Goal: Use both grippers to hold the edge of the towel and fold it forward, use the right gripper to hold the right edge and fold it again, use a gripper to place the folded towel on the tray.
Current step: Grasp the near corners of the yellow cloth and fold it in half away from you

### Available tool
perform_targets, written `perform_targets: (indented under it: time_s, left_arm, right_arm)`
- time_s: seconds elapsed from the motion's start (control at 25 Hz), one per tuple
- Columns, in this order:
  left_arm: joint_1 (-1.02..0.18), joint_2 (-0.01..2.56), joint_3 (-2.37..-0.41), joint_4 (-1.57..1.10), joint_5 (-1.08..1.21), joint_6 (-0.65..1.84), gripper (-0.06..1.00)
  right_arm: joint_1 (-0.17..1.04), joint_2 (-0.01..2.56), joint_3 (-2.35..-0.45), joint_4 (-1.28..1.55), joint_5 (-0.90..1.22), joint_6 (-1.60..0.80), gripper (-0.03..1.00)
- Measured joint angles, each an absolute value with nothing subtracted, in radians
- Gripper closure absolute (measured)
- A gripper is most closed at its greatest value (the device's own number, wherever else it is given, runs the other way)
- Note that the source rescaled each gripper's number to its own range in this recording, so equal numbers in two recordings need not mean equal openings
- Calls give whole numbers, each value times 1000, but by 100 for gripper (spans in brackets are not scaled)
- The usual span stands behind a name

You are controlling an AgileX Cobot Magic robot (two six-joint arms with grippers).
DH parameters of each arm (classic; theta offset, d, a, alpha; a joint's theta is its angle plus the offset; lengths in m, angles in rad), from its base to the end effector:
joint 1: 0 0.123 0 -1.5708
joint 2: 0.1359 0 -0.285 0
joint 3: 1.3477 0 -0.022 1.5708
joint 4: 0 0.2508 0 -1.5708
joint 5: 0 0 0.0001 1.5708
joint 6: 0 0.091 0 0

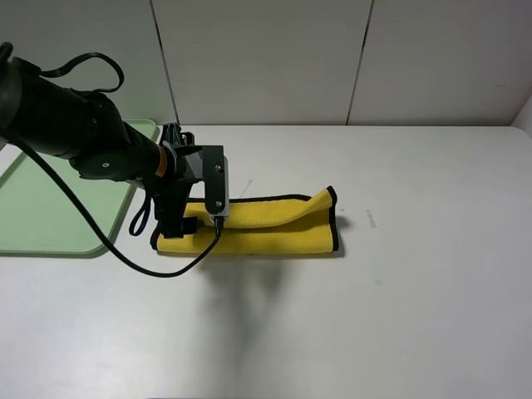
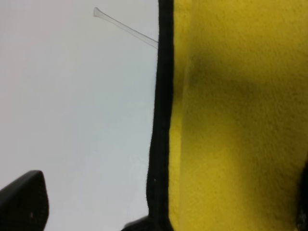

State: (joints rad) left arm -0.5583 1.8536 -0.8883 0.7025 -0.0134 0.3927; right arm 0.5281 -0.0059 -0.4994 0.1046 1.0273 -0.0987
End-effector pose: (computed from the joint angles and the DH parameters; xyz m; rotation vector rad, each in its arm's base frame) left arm 0.2979 -0.1869 0.1350 1.8066 1.6578 0.2282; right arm -0.0081 0.0047 0.2802 -0.6268 1.9242 0.3979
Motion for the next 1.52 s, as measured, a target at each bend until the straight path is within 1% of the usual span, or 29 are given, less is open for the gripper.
perform_targets:
  time_s: [0.36, 0.44, 0.6, 0.72, 1.4, 1.52]
  left_arm:
    - [-558, 1854, -888, 701, -13, 390, -6]
    - [-558, 1854, -888, 700, -13, 390, -6]
    - [-558, 1854, -888, 700, -13, 390, -6]
    - [-558, 1854, -888, 697, -13, 390, -6]
    - [-558, 1854, -888, 697, -22, 390, -6]
    - [-558, 1854, -895, 697, -29, 390, -2]
  right_arm:
    - [519, -6, -499, 108, 1027, -99, -3]
    - [472, -6, -499, 108, 1027, -99, -3]
    - [329, -7, -499, 112, 1027, -99, -3]
    - [260, -7, -499, 112, 1027, -98, -3]
    - [249, -7, -499, 115, 1027, -98, -3]
    - [249, -7, -499, 115, 1027, -98, -3]
